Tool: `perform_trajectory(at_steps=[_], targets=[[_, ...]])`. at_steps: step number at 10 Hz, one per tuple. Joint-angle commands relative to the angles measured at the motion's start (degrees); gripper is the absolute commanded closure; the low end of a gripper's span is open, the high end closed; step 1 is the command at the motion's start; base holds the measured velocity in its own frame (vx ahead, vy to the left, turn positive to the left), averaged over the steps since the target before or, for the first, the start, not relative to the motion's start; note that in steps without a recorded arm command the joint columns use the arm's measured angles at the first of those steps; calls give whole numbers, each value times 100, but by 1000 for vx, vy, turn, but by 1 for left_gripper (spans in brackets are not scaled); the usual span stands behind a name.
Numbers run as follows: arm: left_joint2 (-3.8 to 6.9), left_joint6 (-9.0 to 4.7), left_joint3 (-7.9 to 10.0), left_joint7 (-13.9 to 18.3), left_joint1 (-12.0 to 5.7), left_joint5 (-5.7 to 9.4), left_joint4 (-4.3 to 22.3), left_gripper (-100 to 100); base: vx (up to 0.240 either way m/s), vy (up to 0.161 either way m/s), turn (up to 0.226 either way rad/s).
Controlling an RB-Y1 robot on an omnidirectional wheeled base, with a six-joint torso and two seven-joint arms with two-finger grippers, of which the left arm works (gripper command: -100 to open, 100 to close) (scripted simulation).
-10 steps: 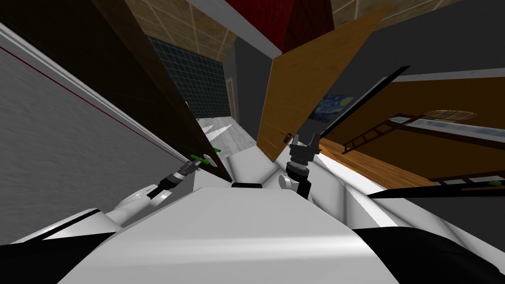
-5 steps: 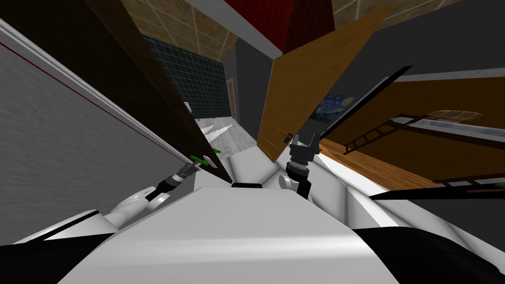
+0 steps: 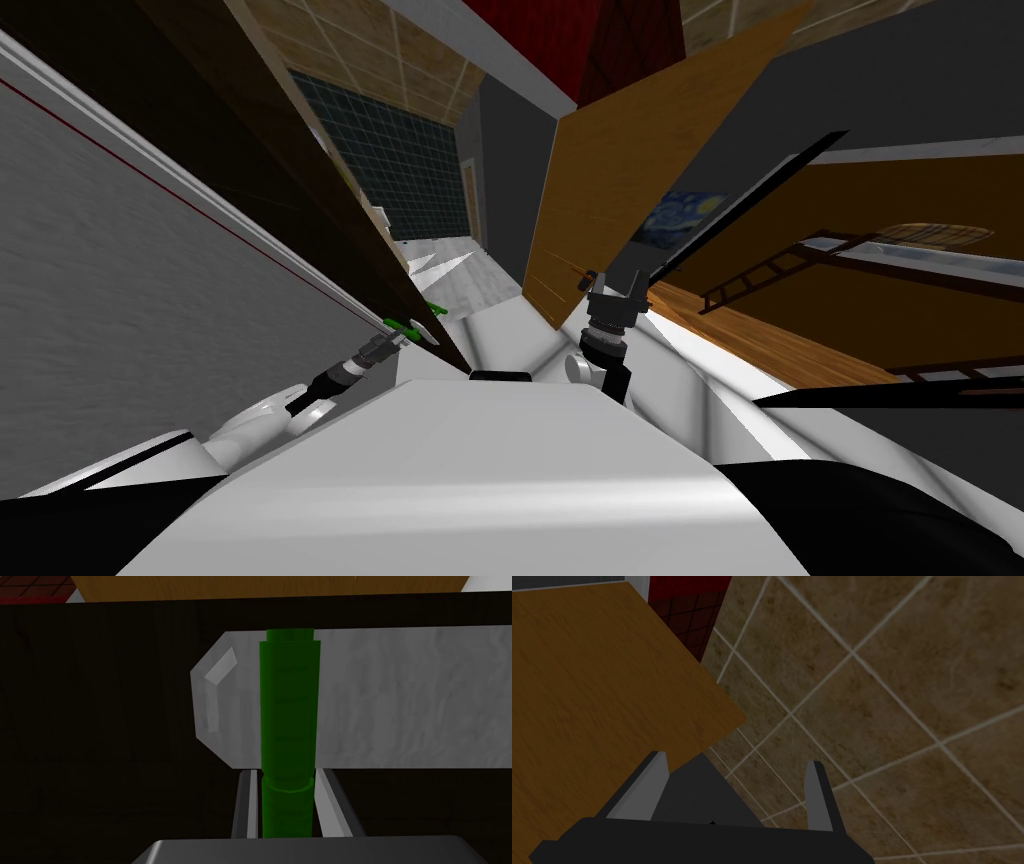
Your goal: Pull the door open
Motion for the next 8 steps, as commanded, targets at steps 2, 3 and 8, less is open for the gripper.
perform_trajectory(at_steps=[2, 3, 8], targets=[[47, -263, -112, -13, 157, -59, -42, 100, -13, 72, 40], [47, -263, -112, -13, 157, -59, -42, 100, -23, 48, 15], [165, -501, -180, -21, 306, -93, 44, 100, -47, 77, 31]])
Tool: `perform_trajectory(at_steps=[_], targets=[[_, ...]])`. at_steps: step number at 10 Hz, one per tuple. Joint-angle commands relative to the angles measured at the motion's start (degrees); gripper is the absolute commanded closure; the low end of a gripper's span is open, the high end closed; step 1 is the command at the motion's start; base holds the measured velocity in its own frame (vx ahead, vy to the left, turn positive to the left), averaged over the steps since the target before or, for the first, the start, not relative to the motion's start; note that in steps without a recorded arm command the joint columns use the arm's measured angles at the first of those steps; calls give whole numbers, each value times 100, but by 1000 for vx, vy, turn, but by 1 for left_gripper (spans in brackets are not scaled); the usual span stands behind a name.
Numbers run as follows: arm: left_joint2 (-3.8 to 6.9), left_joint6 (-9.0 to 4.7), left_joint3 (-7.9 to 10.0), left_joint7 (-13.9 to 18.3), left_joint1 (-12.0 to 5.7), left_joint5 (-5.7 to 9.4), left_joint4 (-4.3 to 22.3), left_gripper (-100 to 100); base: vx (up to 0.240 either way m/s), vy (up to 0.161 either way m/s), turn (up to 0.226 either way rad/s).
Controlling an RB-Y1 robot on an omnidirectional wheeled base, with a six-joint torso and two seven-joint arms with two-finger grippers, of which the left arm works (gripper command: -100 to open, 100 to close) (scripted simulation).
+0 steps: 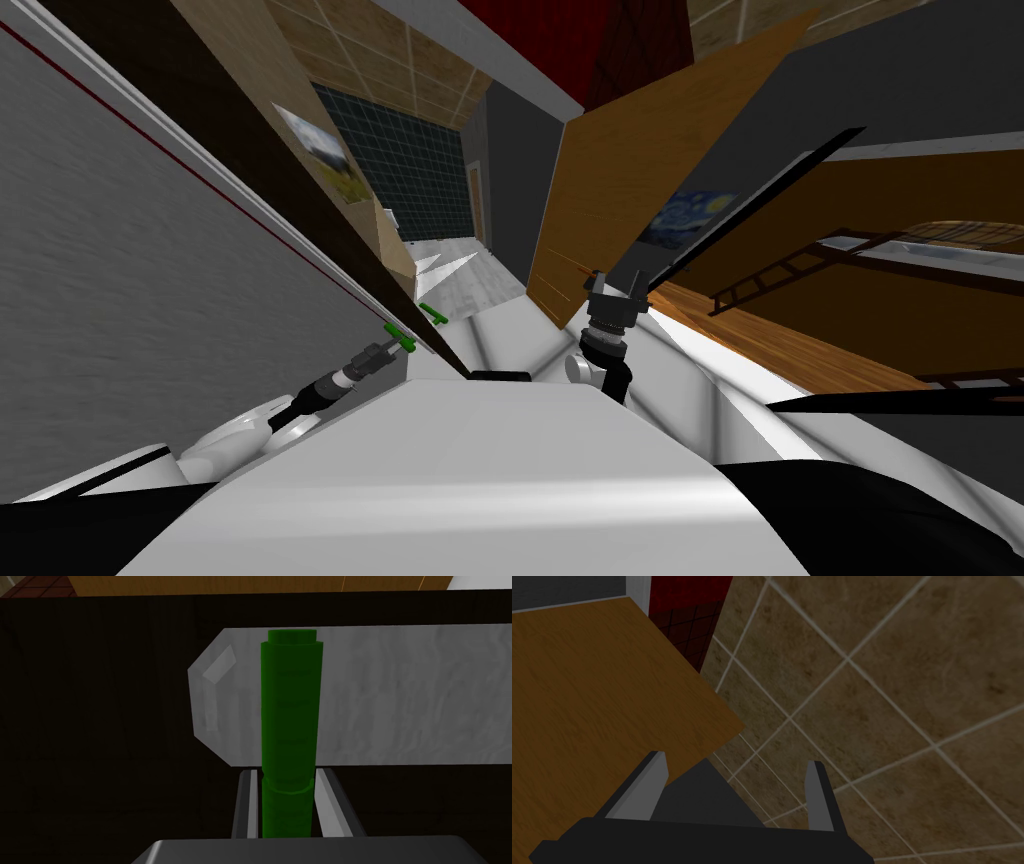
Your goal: Pull the door open
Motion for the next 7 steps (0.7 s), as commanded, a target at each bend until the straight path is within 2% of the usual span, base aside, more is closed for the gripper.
perform_trajectory(at_steps=[1, 2, 7], targets=[[0, 0, 0, 0, 0, 0, 0, 100, -19, 7, -23], [-73, 16, -12, 3, -76, -24, -24, 100, 29, -97, -49], [-223, 67, -26, 4, -235, -74, -74, 100, 43, -131, -81]])
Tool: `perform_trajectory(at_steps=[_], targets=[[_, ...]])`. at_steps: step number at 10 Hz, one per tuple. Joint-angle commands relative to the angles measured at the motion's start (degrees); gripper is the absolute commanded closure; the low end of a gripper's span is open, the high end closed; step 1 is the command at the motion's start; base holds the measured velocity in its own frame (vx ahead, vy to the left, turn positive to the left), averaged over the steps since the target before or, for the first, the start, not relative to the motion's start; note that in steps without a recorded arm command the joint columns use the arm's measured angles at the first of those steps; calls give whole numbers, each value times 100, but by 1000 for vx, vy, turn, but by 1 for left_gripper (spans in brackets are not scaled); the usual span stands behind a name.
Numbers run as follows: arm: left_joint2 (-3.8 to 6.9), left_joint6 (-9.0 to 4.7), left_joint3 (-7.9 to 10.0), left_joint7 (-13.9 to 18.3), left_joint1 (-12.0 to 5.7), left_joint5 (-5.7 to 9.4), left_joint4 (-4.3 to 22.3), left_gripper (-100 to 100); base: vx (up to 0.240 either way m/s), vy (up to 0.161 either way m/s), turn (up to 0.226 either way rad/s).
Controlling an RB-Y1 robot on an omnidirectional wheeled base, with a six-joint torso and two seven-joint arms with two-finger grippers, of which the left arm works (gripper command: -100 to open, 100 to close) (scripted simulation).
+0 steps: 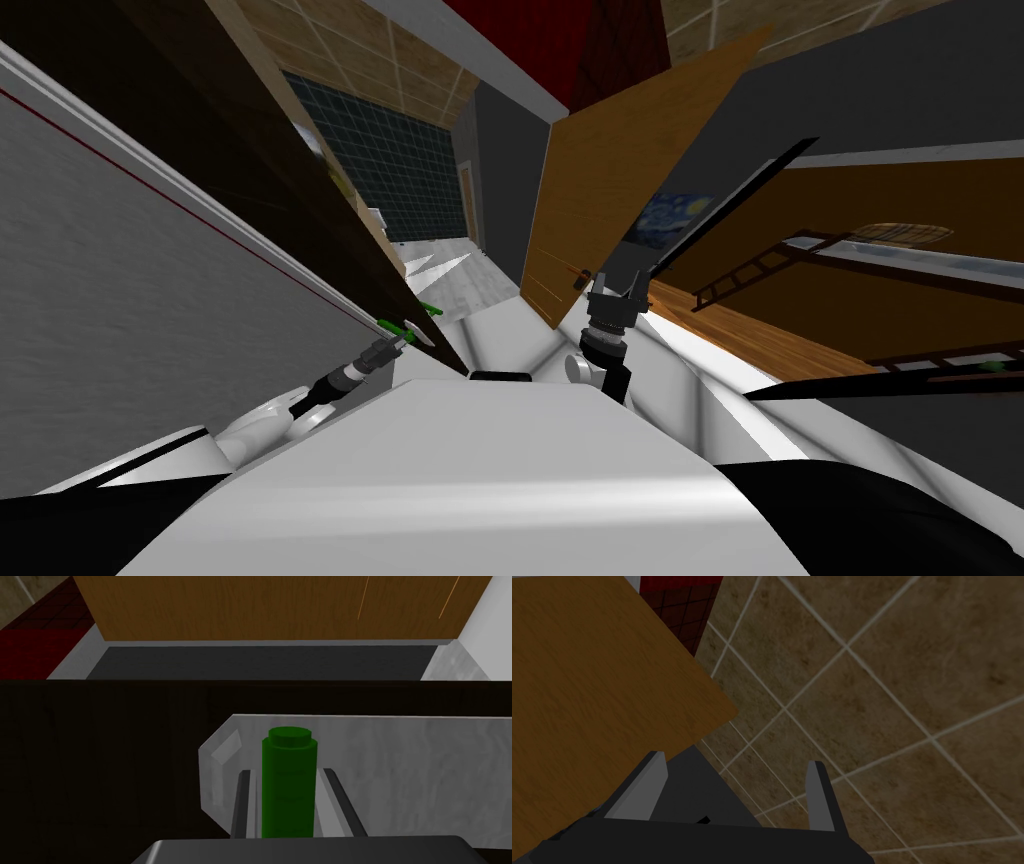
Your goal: Pull the door open
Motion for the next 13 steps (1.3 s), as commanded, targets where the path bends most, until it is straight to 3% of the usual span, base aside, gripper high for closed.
perform_trajectory(at_steps=[1, 6, 7, 8, 9, 11, 12, 13], targets=[[13, 147, -22, -25, 135, -9, -286, 100, 33, -100, -51], [-122, 187, -34, -25, -8, -62, -397, 100, 46, -101, -64], [-74, 258, 113, 51, -15, 45, -145, -100, -35, -9, 225], [-74, 258, 113, 51, -15, 45, -145, -100, -63, 48, 110], [-26, 422, 267, 94, 45, 160, -23, -100, -66, 109, 217], [6, 535, 372, 123, 85, 238, 61, -100, -94, 101, 141], [46, 675, 502, 159, 135, 335, 164, -100, -125, 85, 175], [26, 617, 426, 148, 70, 277, 105, -100, -58, 42, 39]])
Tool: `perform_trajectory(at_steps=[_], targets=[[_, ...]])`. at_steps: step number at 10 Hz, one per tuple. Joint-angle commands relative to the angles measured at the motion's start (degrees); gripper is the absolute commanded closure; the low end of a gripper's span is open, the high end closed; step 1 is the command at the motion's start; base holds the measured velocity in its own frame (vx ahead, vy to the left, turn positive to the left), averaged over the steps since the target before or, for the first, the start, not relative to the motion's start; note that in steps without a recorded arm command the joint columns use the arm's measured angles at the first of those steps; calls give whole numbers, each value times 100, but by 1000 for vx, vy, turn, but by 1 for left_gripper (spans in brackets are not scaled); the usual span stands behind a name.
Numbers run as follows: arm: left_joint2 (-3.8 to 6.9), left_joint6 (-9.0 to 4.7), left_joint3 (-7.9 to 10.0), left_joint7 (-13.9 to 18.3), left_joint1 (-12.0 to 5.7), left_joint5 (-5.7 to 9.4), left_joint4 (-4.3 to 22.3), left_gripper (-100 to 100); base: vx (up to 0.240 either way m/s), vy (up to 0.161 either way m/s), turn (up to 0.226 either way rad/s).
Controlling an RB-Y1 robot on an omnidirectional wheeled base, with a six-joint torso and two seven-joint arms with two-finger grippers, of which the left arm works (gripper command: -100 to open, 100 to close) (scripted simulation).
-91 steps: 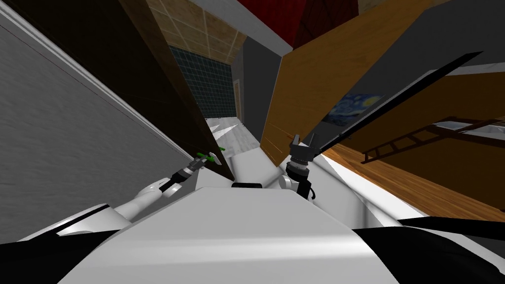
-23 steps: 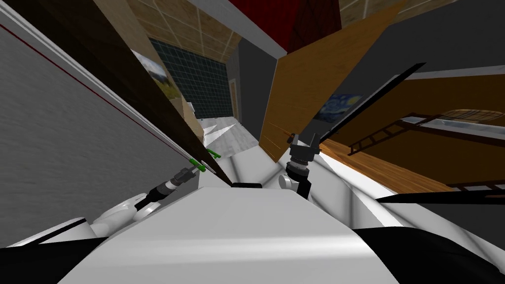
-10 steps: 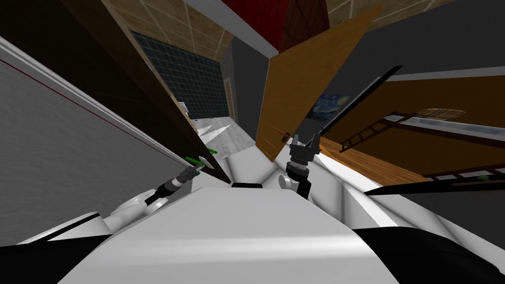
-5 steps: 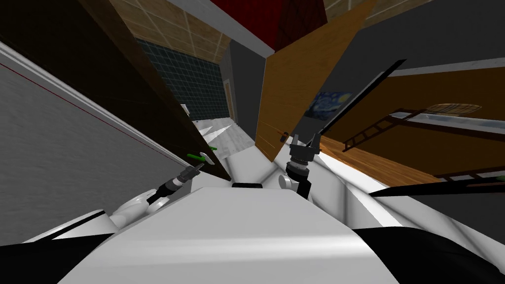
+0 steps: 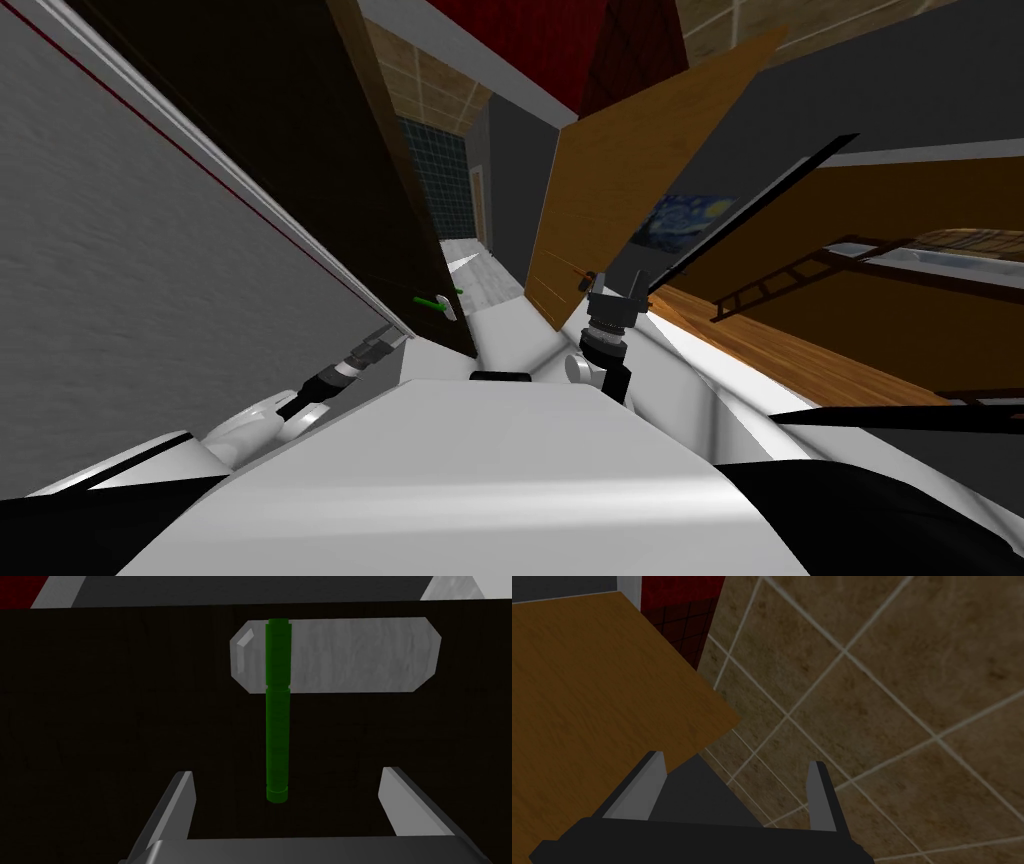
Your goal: Pull the door open
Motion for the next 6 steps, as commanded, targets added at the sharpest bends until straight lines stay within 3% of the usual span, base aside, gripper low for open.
perform_trajectory(at_steps=[1, 5, 6], targets=[[-35, 128, 42, 16, -76, 10, 11, -100, 115, -28, -129], [-109, 396, 130, 49, -233, 29, 33, -100, 230, -51, -97], [-93, 359, 115, 33, -192, 28, -6, -100, 126, -13, -28]])
